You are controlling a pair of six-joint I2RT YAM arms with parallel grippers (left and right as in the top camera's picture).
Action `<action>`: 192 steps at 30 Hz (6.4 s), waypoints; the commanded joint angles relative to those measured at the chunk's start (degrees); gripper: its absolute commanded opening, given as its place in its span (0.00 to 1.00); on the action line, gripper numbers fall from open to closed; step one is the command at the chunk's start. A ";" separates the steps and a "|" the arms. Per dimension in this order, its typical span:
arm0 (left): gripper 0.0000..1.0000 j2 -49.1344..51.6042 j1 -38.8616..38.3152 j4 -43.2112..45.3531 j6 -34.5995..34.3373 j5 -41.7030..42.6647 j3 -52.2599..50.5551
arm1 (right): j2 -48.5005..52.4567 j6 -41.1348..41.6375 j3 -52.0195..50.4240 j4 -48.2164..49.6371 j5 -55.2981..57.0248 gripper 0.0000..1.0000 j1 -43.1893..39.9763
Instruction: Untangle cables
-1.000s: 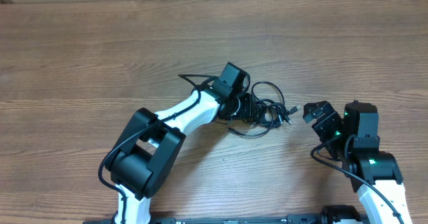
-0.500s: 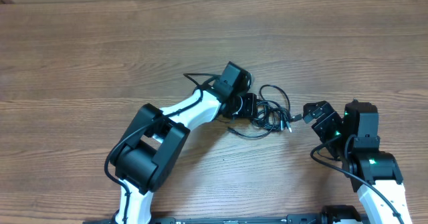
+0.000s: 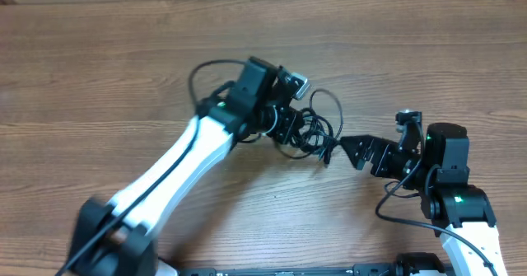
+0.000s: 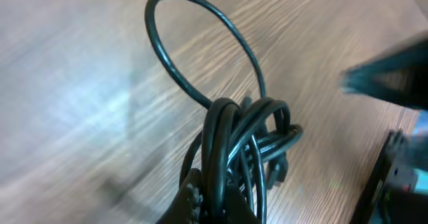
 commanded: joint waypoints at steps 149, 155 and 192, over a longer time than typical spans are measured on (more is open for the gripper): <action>0.04 -16.44 -14.19 -13.46 -4.57 -14.19 1.18 | -10.93 -4.98 10.01 -12.90 7.04 0.88 8.48; 0.04 -16.44 -14.19 -9.90 -3.89 -7.06 1.18 | -10.93 -5.25 9.99 -12.83 7.69 0.90 8.48; 0.04 -20.65 -0.74 -0.96 -38.73 -8.41 1.20 | -10.75 -1.51 9.99 -12.68 10.16 1.00 8.48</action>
